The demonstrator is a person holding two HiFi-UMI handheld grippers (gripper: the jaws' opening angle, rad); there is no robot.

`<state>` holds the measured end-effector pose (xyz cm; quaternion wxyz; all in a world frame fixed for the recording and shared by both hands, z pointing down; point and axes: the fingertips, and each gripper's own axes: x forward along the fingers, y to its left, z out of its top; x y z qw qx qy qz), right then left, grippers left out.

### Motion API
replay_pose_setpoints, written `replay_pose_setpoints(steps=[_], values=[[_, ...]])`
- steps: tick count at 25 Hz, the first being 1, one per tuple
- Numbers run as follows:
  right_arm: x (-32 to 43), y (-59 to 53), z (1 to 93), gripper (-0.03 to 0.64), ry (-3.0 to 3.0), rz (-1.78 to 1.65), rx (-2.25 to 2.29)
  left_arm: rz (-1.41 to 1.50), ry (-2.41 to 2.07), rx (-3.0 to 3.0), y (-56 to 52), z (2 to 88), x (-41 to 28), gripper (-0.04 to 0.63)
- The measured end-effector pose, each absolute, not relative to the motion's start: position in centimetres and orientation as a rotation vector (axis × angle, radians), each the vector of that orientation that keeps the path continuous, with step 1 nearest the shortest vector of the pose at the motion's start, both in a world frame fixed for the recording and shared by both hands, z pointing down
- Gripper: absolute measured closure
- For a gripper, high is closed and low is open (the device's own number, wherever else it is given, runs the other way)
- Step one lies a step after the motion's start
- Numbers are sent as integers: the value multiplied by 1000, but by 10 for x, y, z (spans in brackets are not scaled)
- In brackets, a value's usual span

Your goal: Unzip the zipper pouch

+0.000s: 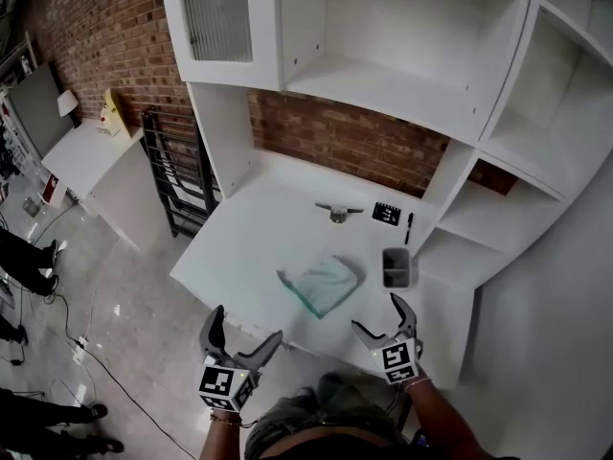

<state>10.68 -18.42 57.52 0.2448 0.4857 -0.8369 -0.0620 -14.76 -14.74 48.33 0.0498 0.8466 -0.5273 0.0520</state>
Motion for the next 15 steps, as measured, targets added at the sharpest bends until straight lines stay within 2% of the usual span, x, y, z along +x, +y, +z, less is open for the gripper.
replay_pose_setpoints(steps=[9, 15], values=[[68, -217, 632, 206, -2258, -278, 934, 185, -1642, 2543, -157, 488, -139, 29], [38, -235, 666, 301, -2209, -415, 701, 196, -1659, 2515, -161, 493, -140, 29]])
